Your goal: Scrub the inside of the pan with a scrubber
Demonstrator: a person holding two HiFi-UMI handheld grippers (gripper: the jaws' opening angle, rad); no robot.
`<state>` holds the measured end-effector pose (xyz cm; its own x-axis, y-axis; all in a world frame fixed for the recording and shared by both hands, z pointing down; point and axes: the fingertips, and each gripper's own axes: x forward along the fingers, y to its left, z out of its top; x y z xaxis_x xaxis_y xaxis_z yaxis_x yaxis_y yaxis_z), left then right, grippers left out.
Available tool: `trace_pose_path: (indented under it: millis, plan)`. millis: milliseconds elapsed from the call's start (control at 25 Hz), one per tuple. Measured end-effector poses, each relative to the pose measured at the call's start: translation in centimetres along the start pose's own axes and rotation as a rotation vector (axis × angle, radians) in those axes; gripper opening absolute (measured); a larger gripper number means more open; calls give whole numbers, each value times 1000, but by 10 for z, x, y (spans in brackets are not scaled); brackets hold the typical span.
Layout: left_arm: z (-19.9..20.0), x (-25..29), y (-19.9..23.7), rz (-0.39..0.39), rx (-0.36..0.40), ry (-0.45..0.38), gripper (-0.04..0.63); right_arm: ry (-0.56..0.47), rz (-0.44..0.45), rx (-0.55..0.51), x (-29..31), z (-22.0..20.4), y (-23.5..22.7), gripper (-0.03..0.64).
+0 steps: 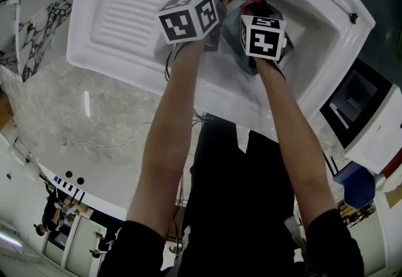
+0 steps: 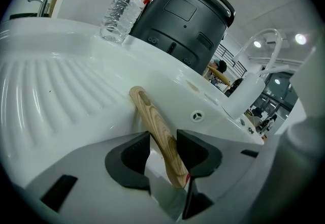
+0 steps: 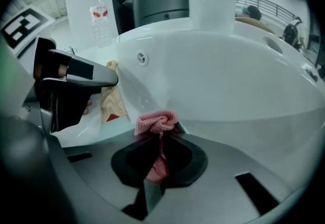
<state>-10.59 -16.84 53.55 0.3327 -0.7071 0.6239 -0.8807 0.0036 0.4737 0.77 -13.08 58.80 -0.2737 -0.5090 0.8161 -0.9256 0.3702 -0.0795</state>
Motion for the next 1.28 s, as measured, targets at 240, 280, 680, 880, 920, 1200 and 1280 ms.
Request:
trace_pose_path:
  millis: [240,280,680,880,920,1200,1280]
  plan:
    - [-1,1,-1,-11,1,3,184,23,145,81,-4,-9,20,31]
    - [-1,1,-1,-11,1,3,184,39,184,56,-5,-11,28,31]
    - [-3,2,-2,-8,4,-3,184,172,546,-23,-21,-44,99,31]
    - [-2,1,-2,-10,5,4,184,238,591,-66,-29,-56,99,31]
    - [-2,0,-2,-10,8,5,184,261,594,-89,-32,-61,97,31]
    - [-2,1,-1,-3,7,5,184,495,636,-311,-58,-111,79,31]
    - [-2,1,-1,-5,7,5,184,575,646,-385,-65,-123,73,31]
